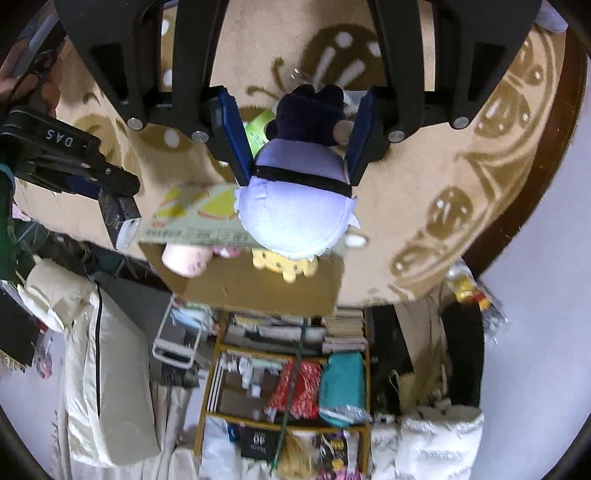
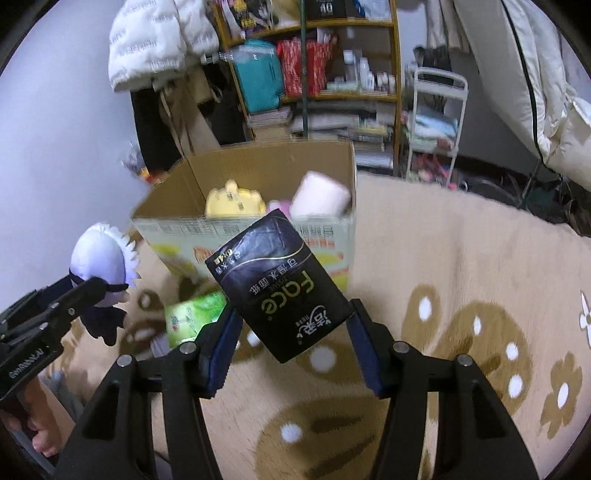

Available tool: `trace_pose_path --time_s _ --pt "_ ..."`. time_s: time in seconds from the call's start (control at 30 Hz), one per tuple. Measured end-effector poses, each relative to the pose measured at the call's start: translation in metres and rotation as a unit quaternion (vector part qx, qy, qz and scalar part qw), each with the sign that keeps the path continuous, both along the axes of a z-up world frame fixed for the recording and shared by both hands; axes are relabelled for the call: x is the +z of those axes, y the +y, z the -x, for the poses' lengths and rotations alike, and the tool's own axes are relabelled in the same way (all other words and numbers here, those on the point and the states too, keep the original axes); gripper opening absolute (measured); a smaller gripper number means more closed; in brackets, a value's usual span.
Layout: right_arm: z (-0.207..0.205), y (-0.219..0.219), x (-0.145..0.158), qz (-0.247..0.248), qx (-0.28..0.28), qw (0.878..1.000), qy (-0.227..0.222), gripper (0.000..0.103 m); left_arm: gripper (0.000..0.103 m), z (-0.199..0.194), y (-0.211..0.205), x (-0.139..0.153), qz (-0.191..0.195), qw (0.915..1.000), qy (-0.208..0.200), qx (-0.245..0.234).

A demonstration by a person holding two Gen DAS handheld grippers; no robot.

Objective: Organize soft objects
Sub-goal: 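Lift both items over the box and open both grippers to drop them in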

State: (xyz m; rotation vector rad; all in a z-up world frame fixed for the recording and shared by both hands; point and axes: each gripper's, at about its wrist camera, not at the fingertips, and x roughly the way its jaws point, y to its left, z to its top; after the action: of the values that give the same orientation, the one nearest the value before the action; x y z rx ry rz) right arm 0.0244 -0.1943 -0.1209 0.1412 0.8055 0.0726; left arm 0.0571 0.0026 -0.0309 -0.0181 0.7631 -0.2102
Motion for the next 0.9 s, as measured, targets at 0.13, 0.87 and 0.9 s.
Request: trace_pose_path --time_s 0.13,0.87,0.9 --pt "0.002 0.003 0.011 -0.003 0.007 0.999 -0.037 0.061 0.049 0.003 0.003 0.013 0.007 0.9995 -0.03 0.009" --pt "-0.037 0.019 0.091 0.027 0.043 0.987 -0.153 0.061 0.05 -0.037 0.006 0.09 0.003 0.9873 -0.155 0.035" --pt "-0.042 0.022 0.095 0.034 0.047 0.985 -0.16 0.061 0.05 -0.04 0.006 0.089 0.003 0.9873 -0.155 0.035"
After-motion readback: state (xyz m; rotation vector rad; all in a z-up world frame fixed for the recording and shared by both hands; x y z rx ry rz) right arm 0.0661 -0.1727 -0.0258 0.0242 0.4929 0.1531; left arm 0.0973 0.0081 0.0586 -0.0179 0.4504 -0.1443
